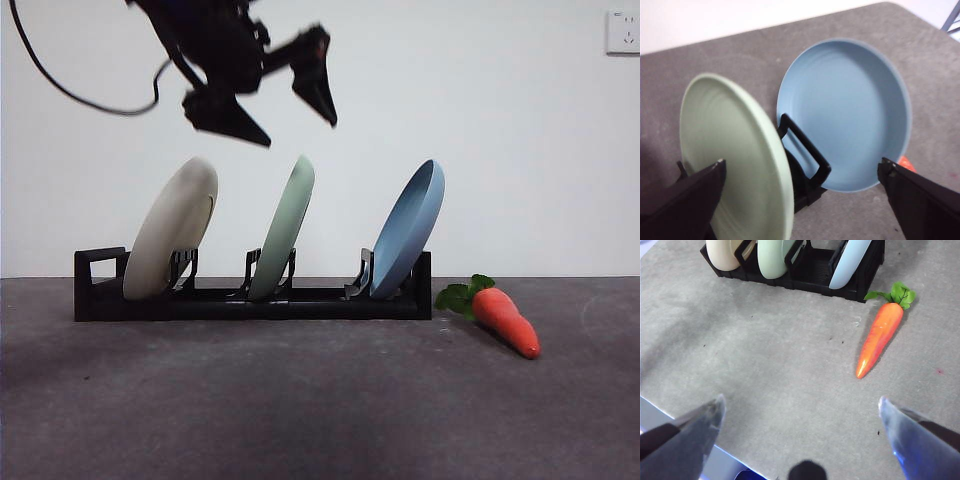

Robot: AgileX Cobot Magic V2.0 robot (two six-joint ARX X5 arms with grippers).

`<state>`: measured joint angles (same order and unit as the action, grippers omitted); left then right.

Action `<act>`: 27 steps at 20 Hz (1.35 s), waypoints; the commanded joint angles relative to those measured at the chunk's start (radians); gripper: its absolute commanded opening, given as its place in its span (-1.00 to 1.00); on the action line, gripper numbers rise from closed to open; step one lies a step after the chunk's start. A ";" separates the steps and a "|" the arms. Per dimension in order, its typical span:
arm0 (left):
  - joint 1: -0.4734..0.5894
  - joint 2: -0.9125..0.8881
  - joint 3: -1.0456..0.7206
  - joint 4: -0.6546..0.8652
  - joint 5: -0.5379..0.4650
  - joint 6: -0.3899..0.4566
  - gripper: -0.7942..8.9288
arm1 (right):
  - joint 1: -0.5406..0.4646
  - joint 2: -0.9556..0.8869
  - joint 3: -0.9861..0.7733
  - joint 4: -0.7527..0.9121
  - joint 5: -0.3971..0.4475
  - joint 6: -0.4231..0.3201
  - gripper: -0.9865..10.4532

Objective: Take the green plate from the plate rack,put the plate on the table,take the carrot from the table,put the carrot in the plate

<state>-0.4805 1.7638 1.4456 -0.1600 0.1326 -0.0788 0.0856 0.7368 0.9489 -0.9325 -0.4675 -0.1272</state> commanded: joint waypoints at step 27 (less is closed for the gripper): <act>0.011 0.053 0.003 0.119 0.133 -0.145 -0.85 | 0.002 0.009 0.003 0.004 0.003 0.006 0.26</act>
<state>-0.4675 1.8381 1.4456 -0.0738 0.2501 -0.2169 0.0856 0.7464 0.9489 -0.9344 -0.4675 -0.1272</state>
